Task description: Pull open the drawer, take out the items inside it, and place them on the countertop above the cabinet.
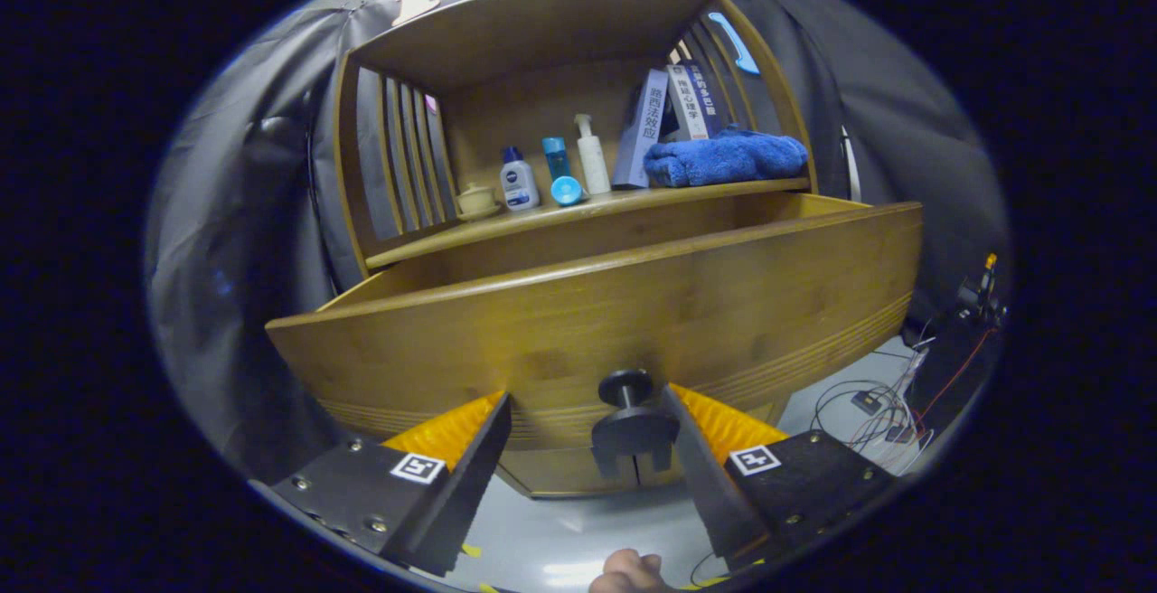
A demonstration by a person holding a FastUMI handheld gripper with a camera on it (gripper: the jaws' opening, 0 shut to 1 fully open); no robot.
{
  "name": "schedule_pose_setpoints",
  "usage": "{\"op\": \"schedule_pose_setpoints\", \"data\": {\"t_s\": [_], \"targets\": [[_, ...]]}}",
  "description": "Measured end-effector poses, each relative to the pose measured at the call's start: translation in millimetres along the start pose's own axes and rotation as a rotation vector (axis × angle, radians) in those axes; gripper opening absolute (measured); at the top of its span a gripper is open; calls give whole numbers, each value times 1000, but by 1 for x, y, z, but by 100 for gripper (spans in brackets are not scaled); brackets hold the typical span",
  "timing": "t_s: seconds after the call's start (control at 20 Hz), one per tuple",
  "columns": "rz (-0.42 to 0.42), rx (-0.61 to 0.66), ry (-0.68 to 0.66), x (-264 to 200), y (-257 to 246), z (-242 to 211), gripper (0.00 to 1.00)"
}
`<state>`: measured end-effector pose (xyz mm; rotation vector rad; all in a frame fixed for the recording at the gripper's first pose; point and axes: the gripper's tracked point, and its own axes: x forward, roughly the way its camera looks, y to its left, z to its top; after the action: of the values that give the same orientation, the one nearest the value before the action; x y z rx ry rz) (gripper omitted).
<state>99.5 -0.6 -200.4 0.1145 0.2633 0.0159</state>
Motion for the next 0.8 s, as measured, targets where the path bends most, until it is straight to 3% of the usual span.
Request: {"op": "schedule_pose_setpoints", "data": {"t_s": [0.8], "targets": [[-13,-37,-63,69,5,20,99]]}}
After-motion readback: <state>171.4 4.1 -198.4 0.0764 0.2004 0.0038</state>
